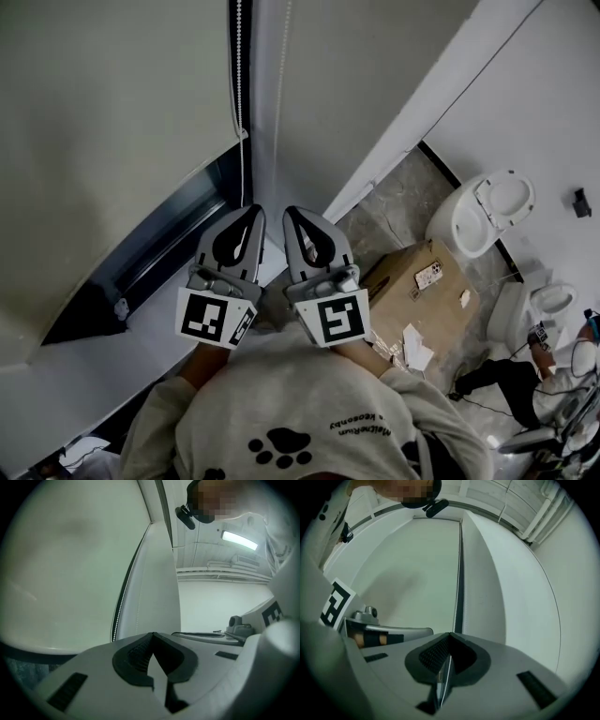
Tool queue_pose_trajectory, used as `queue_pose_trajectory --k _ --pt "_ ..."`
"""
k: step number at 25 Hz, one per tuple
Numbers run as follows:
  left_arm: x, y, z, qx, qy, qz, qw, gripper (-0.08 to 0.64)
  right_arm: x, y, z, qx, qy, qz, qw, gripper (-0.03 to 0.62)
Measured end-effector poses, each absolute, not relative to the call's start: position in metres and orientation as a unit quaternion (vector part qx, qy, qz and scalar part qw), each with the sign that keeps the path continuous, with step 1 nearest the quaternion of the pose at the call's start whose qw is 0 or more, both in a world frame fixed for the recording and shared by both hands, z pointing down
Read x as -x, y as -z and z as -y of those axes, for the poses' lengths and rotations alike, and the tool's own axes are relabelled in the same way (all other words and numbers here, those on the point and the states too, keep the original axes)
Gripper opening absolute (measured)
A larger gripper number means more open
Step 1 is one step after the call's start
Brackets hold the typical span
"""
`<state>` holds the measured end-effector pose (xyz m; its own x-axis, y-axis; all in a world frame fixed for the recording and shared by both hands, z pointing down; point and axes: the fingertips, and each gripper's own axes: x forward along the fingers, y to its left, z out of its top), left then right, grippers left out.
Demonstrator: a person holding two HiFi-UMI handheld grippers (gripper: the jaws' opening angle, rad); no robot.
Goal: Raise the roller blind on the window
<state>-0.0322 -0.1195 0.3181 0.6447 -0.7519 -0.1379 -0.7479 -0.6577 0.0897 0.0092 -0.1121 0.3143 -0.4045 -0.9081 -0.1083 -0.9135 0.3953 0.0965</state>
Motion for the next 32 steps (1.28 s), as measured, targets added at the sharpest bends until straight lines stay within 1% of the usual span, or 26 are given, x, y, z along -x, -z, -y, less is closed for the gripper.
queue_pose_trajectory --k 8,19,20,22,32 --pt "0.023 -0.313 0.143 -0.923 0.078 0.377 0.011 0.008 -0.012 -0.312 0.124 0.561 -0.074 -0.825 0.006 0.009" --pt "0.01 -0.306 0.177 -0.924 0.063 0.376 0.006 0.009 -0.016 -0.305 0.143 0.55 -0.078 -0.831 0.007 0.009" --pt "0.009 -0.307 0.181 -0.925 0.06 0.375 0.006 0.015 -0.016 -0.305 0.144 0.55 -0.078 -0.832 0.008 0.009" --pt "0.005 -0.309 0.188 -0.927 0.052 0.372 0.01 0.111 -0.017 -0.305 0.146 0.548 -0.078 -0.833 0.009 0.009" --pt "-0.006 -0.304 0.221 -0.927 0.03 0.375 0.003 0.117 -0.018 -0.303 0.151 0.537 -0.078 -0.84 0.012 0.009"
